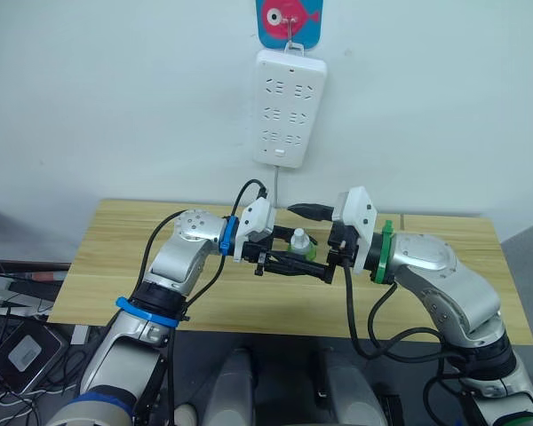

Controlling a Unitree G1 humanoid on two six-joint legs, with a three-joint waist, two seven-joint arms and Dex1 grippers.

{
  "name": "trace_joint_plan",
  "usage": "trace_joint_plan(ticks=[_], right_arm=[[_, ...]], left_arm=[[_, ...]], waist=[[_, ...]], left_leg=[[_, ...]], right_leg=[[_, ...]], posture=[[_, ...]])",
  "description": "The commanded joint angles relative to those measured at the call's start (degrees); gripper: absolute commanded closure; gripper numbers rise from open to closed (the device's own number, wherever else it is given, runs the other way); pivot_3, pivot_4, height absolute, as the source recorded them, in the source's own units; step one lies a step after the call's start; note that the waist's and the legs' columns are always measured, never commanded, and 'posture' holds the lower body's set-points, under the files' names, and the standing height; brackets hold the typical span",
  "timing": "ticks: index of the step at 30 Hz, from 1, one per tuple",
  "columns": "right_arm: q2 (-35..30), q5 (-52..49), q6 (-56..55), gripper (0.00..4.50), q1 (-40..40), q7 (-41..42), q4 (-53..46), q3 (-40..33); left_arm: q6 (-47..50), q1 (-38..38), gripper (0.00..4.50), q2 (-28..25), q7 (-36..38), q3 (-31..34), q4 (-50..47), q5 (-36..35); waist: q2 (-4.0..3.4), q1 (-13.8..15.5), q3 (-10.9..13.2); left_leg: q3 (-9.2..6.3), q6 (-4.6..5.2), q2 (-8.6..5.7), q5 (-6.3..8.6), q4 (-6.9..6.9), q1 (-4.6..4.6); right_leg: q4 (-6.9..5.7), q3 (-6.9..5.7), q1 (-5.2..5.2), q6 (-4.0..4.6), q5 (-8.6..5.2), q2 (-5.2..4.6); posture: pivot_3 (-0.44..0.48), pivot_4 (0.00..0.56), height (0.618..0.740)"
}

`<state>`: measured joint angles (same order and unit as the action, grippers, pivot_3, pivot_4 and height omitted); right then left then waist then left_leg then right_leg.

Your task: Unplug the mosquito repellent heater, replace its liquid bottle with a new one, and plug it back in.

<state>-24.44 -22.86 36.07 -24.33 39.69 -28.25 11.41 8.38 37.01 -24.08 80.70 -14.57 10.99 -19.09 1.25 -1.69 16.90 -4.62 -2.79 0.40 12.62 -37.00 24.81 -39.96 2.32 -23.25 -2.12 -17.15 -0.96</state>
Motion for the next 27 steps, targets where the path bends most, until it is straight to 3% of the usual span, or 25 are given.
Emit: trace_joint_plan(ticks=[1,14,21,27], right_arm=[[-0.7,0.7,-2.1,0.06,0.4,-0.3,-0.5,-1.4],[-12.9,-10.0,0.0,0.06,8.7,7.6,-5.8,-13.7],[-8.8,-11.4,1.9,0.06,3.5,4.8,-7.2,-7.9],[-2.5,-2.4,-0.6,0.06,-1.9,-1.5,-2.0,0.1]], left_arm=[[-0.4,0.9,2.26,0.1,0.4,0.9,-1.1,-0.8],[-0.2,-0.4,2.26,-0.2,0.2,1.1,-2.1,-1.0],[-0.6,0.3,2.26,0.1,0.2,0.8,-1.5,-0.7],[-0.7,0.7,2.26,0.1,0.6,0.7,-1.2,-0.5]], waist=[[0.0,0.0,0.0],[0.01,-0.1,0.0],[0.01,-0.2,0.0],[0.03,0.0,0.0]], left_leg=[[0.0,0.0,0.01,0.0,0.0,0.0],[0.07,0.01,-0.02,0.01,0.0,0.01],[0.13,0.02,0.18,-0.01,-0.02,-0.03],[0.1,0.0,0.1,-0.01,-0.02,-0.01]], right_leg=[[0.0,0.0,0.0,0.0,0.0,0.0],[0.01,0.01,0.01,0.0,0.0,0.0],[-0.07,-0.03,0.01,0.0,0.0,0.24],[-0.03,-0.01,0.0,0.0,0.0,0.17]], posture=[[0.064,0.253,0.74],[0.061,0.247,0.74],[0.062,0.247,0.74],[0.065,0.248,0.74]])
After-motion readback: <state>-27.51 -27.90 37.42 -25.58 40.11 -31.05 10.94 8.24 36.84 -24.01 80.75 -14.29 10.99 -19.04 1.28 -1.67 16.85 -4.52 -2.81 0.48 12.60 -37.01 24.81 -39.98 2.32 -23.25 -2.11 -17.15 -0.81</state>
